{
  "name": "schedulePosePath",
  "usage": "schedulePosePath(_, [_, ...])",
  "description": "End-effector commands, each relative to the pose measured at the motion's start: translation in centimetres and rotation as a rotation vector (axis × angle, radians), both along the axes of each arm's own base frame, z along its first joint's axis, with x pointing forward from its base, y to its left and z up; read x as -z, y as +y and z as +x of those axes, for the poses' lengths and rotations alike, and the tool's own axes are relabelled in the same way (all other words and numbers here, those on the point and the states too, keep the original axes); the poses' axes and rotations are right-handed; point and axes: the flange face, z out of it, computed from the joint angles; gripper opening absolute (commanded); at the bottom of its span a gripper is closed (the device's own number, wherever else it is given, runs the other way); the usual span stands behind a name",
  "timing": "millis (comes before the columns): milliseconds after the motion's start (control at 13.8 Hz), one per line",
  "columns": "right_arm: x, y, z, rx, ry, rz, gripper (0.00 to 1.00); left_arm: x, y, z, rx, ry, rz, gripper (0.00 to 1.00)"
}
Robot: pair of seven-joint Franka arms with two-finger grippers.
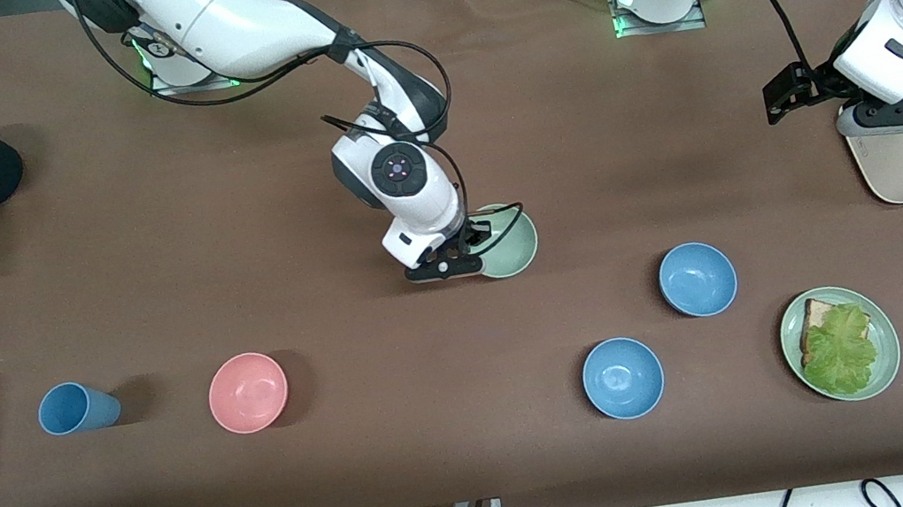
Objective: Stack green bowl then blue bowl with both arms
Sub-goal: 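Grip the green bowl rim and slide it toward the table middle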
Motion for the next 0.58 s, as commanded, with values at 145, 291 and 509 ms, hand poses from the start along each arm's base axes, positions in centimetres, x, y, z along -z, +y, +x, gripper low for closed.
schedulePosePath(145, [1.7,1.5,-0.5,-0.025,-0.046,-0.04,0.0,-0.6,0.0,0.2,-0.015,0.008,-0.009,1.0])
schedulePosePath(291, [2.1,1.6,-0.3,-0.036,-0.071,-0.018,0.0,-0.6,0.0,0.2,-0.015,0.008,-0.009,1.0])
schedulePosePath(509, [1.4,1.1,0.4,-0.033,-0.086,-0.011,0.99,-0.6,0.0,0.2,-0.015,0.008,-0.009,1.0])
